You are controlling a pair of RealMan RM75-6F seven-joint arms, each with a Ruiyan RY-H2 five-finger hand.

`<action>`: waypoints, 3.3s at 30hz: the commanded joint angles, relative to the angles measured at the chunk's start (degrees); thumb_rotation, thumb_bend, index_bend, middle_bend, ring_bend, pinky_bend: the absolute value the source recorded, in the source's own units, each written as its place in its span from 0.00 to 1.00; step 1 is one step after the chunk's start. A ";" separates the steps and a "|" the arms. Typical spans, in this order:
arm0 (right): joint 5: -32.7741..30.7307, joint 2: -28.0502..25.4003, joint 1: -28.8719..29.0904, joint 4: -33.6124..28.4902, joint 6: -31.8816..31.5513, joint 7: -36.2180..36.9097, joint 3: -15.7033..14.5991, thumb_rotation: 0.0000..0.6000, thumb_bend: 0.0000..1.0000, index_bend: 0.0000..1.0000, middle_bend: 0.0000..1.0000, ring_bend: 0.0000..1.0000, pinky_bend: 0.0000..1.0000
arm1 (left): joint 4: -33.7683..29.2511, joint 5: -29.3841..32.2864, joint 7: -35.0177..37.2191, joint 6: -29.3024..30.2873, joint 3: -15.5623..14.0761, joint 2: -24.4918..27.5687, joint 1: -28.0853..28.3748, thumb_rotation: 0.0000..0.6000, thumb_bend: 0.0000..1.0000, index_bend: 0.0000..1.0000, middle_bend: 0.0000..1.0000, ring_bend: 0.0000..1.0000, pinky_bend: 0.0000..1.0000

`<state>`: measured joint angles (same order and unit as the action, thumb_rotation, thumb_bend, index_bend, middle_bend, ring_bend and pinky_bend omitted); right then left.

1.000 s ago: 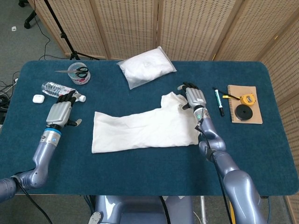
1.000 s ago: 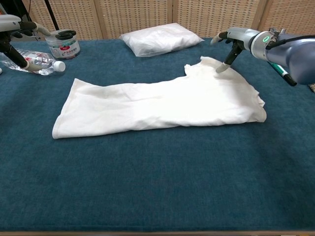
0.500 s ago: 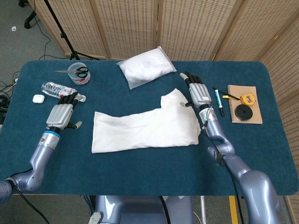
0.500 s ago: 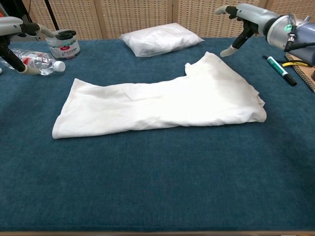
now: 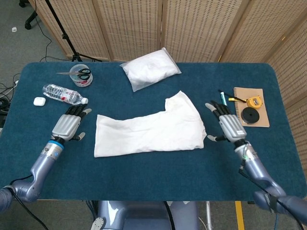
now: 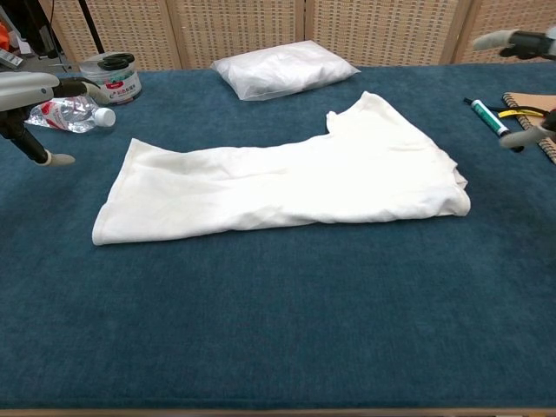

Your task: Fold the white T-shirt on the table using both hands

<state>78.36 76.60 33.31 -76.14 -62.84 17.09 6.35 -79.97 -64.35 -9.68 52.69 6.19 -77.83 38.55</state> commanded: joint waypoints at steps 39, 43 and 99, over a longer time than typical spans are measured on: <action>7.19 -3.49 -12.86 -6.41 -11.95 -3.22 -3.39 1.00 0.00 0.00 0.00 0.00 0.00 | 18.29 23.09 -16.26 -5.35 6.71 -20.08 9.23 1.00 0.37 0.34 0.00 0.00 0.00; 7.43 -3.44 -13.04 -6.30 -12.04 -3.09 -3.21 1.00 0.00 0.00 0.00 0.00 0.00 | 18.17 22.98 -15.87 -4.76 6.88 -20.27 8.86 1.00 0.37 0.37 0.00 0.00 0.00; 8.91 -3.41 -13.70 -6.47 -11.42 -1.74 -2.32 1.00 0.00 0.00 0.00 0.00 0.00 | 6.00 27.70 -17.33 -2.55 4.91 -2.57 0.84 1.00 0.56 0.80 0.00 0.00 0.00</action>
<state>87.26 73.16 19.61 -82.61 -74.28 15.39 4.04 -73.24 -36.01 -28.41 50.44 11.71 -82.08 40.63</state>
